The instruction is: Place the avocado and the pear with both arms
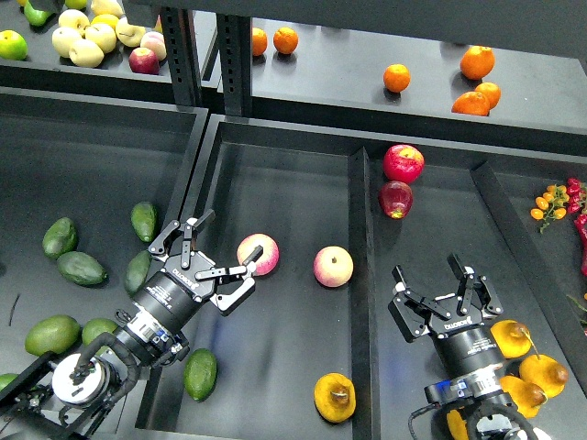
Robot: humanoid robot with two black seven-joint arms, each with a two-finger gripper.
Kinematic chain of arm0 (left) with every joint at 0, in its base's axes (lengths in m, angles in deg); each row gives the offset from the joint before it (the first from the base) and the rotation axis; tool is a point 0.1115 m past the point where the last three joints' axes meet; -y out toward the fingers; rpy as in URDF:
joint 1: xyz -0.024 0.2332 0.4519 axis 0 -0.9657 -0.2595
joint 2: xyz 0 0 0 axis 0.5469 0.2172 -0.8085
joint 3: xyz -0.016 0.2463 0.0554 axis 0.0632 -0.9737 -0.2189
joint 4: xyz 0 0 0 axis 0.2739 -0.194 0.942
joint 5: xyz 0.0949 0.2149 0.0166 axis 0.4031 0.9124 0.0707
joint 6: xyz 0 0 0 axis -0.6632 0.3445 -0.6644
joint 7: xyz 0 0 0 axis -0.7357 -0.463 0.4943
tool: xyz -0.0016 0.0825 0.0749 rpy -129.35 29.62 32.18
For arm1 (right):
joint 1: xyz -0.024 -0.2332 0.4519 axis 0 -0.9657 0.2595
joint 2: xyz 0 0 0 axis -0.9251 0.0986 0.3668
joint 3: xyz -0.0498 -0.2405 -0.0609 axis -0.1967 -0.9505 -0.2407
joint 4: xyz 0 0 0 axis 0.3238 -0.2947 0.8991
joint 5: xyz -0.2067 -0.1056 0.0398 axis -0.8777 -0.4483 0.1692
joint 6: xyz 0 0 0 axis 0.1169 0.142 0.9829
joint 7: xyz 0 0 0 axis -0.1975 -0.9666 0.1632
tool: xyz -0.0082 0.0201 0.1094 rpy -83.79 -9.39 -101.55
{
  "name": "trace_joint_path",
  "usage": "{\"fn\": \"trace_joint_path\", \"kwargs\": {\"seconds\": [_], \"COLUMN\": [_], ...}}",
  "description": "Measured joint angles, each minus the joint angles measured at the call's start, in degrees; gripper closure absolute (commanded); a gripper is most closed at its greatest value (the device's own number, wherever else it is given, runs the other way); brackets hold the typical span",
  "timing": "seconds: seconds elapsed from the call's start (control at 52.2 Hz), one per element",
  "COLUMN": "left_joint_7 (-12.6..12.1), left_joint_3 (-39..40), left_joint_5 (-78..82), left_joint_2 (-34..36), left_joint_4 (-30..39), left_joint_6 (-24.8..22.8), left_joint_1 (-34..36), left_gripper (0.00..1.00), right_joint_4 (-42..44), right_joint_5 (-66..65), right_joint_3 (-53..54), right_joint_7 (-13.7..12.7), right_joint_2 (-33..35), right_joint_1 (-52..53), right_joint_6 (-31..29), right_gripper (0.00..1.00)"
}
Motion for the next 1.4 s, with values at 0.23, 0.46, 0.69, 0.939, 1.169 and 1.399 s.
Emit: {"fn": "trace_joint_path", "kwargs": {"seconds": [0.23,0.46,0.69,0.939,1.169,1.399], "left_joint_7": [-0.1,0.0,-0.2,-0.6,-0.7,-0.8], "left_joint_3": [0.4,1.6,1.5,1.0,0.8,-0.5], "left_joint_5": [0.0,-0.1,-0.1,-0.1,0.0,0.1], "left_joint_2": [0.0,0.0,0.0,0.0,0.0,0.0], "left_joint_4": [0.0,-2.7,-2.5,-1.0,-1.0,-1.4], "left_joint_6": [0.0,0.0,0.0,0.0,0.0,0.0], "left_joint_1": [-0.1,-1.6,-2.1,-1.8,-1.5,-1.2], "left_gripper": [0.01,0.01,0.01,0.01,0.01,0.01], "right_joint_4": [0.0,-0.3,-1.0,-1.1,-1.2,-1.3], "right_joint_5": [0.0,0.0,0.0,0.0,0.0,0.0], "right_joint_3": [-0.1,0.1,-0.1,-1.3,-1.5,-1.4], "right_joint_7": [0.0,0.0,-0.1,-0.2,-0.2,-0.1], "right_joint_2": [0.0,0.0,0.0,0.0,0.0,0.0], "right_joint_1": [0.1,-1.2,-2.3,-2.3,-2.7,-2.4], "right_joint_6": [0.4,0.5,0.4,-0.1,-0.5,-0.5], "right_gripper": [0.01,0.01,0.01,0.01,0.01,0.01]}}
